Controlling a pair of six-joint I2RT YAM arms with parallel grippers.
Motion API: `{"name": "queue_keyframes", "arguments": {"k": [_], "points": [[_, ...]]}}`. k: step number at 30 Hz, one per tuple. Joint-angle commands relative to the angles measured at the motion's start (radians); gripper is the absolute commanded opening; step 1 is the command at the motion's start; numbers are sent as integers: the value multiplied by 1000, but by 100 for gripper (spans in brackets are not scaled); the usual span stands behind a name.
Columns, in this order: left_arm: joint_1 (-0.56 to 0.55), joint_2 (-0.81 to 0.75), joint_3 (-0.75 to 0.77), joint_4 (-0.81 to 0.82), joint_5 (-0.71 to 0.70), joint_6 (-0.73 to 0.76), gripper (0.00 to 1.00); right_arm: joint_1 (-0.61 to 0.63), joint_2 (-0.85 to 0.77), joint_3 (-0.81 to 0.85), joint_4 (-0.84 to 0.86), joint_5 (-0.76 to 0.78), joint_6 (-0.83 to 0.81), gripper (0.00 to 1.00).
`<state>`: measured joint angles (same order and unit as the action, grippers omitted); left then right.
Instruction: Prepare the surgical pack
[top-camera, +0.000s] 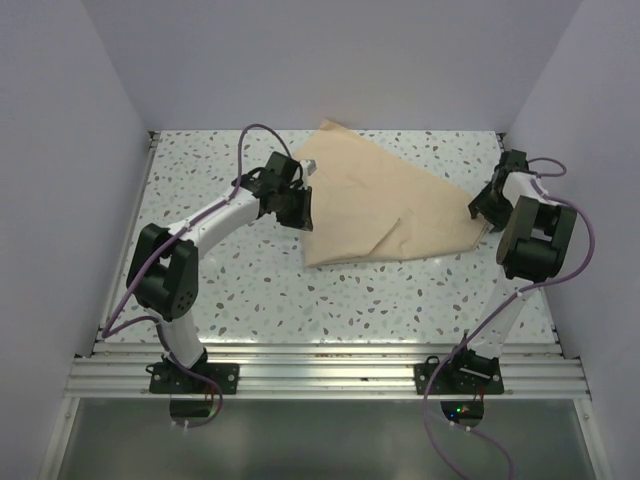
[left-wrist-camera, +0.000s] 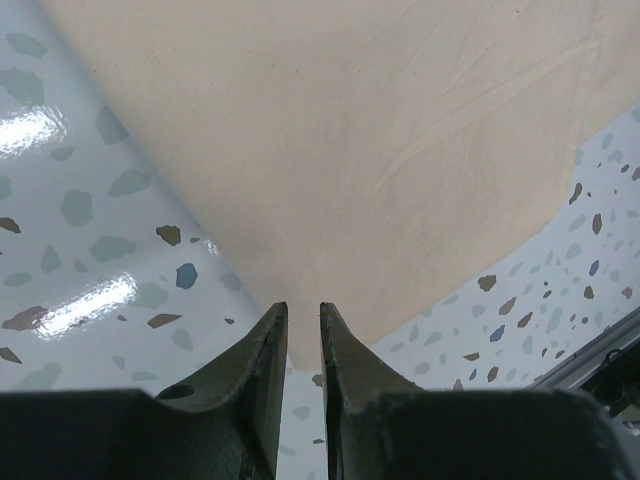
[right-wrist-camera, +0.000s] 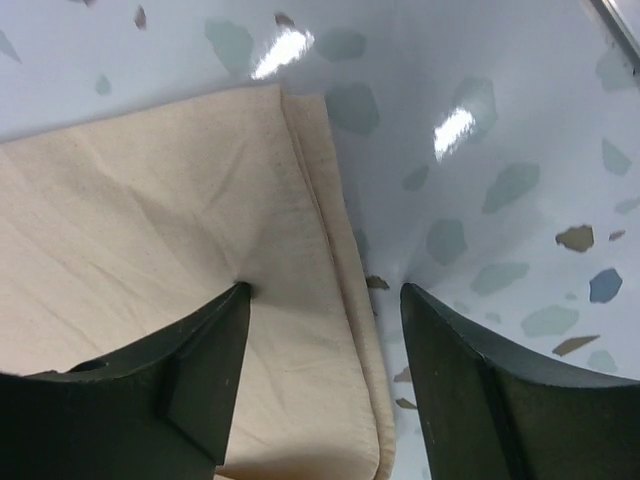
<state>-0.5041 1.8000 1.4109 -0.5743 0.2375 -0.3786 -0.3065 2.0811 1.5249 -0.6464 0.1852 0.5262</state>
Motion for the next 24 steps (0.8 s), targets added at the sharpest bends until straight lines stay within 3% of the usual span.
{"name": "queue_keyframes", "arguments": {"k": [1,14,19,24], "points": [[13,-42,7,-18,-18,14,23,-22,82,53,59,1,-51,65],[15,-8,-3,17,42,-25,22,-46,26,14,246,-155,-29,75],[15,-19,-26,22,43,-29,22,-49,114,107,177,-144,-52,74],[15,-30,-41,21,28,-28,22,-49,126,121,142,-156,-54,68]]}}
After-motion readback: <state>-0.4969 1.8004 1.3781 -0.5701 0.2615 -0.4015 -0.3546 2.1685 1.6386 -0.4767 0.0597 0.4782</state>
